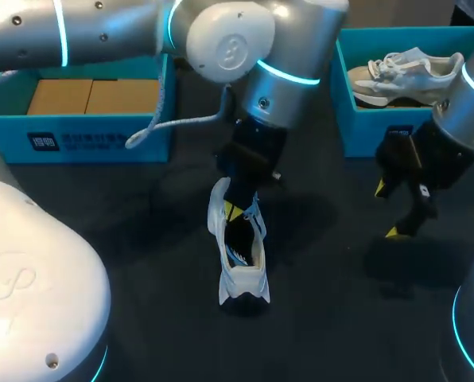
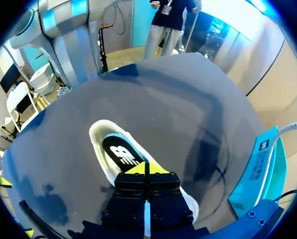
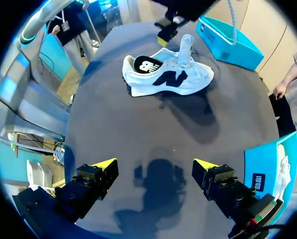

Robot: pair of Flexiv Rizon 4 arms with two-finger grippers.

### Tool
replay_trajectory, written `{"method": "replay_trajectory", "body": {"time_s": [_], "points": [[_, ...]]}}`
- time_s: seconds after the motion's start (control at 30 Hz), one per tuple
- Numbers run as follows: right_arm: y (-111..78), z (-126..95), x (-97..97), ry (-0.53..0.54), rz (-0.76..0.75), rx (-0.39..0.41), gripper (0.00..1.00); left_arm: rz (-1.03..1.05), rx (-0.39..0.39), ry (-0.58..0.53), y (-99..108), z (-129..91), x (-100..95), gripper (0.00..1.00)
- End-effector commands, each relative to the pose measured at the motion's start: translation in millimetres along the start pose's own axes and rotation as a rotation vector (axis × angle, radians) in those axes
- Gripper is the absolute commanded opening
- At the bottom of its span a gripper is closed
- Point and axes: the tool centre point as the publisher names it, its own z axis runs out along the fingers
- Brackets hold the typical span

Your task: Take the shoe out of the shoebox, open the shoe tongue, remove and reinsert the insole, then place the shoe into the shoebox

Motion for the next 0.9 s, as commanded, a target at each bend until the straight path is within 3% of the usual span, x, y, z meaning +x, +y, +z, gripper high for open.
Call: {"method": "replay_trajectory", "body": {"time_s": [0.03,0.2,0.47,0.9], "points": [[0.2,0.5,0.2,-0.001,0.000,0.002,1.00,0.000,0.009,0.009,4.3,-1.3,-3.3,0.00],[0.2,0.5,0.2,-0.001,0.000,0.002,1.00,0.000,0.009,0.009,4.3,-1.3,-3.3,0.00],[0.2,0.5,0.2,-0.001,0.000,0.002,1.00,-0.133,-0.048,-0.039,11.7,17.3,0.4,0.00],[0.2,0.5,0.2,-0.001,0.000,0.002,1.00,-0.182,-0.054,-0.024,24.2,45.7,-2.8,0.00]]}}
